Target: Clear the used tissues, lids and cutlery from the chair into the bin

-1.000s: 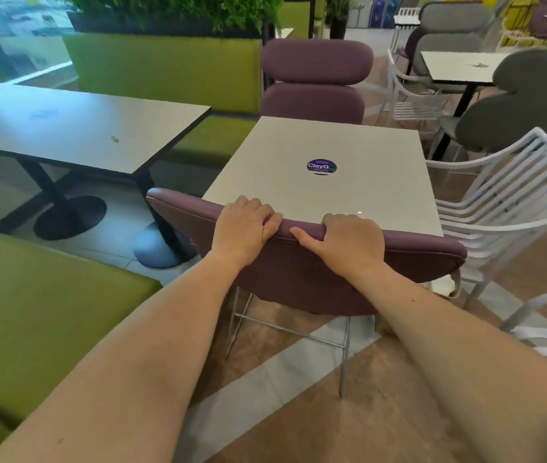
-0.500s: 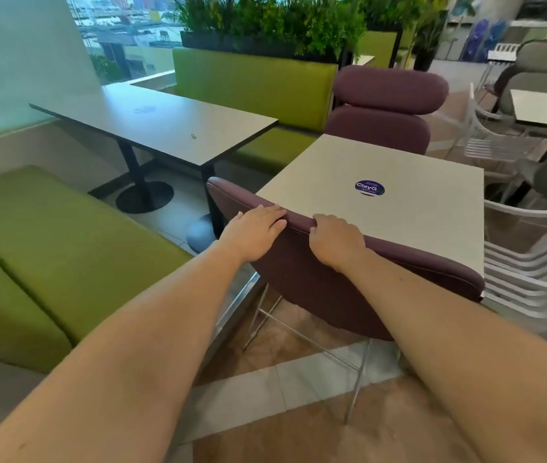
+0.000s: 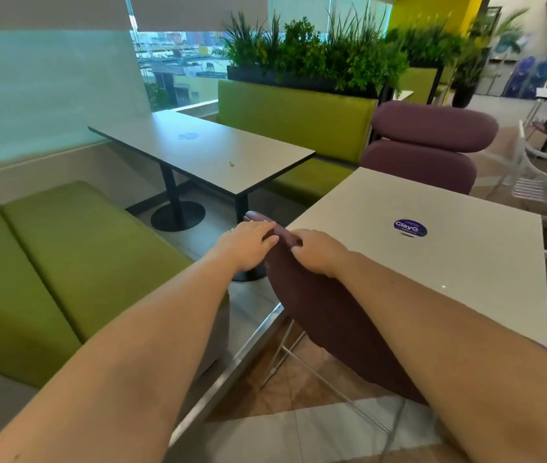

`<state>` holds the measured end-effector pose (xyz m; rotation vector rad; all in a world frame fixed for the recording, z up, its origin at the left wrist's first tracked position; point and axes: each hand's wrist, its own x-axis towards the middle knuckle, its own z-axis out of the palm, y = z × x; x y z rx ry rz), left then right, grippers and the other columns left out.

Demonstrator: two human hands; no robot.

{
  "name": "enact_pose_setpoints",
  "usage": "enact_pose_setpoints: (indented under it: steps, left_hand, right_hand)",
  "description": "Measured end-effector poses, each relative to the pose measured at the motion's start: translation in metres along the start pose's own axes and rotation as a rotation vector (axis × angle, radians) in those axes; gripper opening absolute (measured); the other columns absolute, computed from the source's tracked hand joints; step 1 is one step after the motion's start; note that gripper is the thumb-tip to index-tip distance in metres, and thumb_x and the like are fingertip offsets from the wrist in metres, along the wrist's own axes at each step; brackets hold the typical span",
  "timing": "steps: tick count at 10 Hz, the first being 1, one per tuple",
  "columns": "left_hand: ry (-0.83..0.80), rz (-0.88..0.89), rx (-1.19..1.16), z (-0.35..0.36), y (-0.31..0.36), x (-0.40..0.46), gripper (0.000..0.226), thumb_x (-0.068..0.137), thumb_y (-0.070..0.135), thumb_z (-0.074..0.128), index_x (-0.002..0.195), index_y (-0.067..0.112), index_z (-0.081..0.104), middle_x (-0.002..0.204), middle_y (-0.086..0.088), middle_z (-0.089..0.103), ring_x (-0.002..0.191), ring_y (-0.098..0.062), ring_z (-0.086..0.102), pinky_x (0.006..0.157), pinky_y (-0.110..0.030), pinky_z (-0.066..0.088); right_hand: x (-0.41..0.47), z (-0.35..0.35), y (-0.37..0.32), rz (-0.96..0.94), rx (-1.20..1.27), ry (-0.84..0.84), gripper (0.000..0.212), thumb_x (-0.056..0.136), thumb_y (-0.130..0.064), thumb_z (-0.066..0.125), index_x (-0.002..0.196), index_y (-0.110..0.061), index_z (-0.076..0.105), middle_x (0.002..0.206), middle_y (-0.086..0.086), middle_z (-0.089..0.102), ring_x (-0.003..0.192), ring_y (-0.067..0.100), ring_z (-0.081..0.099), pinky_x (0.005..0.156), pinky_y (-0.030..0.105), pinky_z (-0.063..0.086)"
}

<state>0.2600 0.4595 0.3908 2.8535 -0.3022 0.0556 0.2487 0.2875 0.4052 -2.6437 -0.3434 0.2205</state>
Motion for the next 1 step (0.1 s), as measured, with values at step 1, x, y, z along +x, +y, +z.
enact_pose_setpoints:
  steps: [1]
  left_hand:
    - [-0.013, -0.072, 0.031, -0.0164, -0.0261, 0.0344, 0.053, 0.100, 0.051, 0.029, 0.149, 0.031, 0.033, 0.156, 0.004, 0.032, 0.142, -0.022, 0.029, 0.112, -0.048, 0.030]
  right_hand:
    - [0.0394, -0.0150, -0.0060, -0.004, -0.030, 0.016, 0.050, 0.100, -0.035, 0.046, 0.148, -0.027, 0.038, 0.149, 0.004, 0.046, 0.133, 0.027, 0.047, 0.108, 0.041, 0.039]
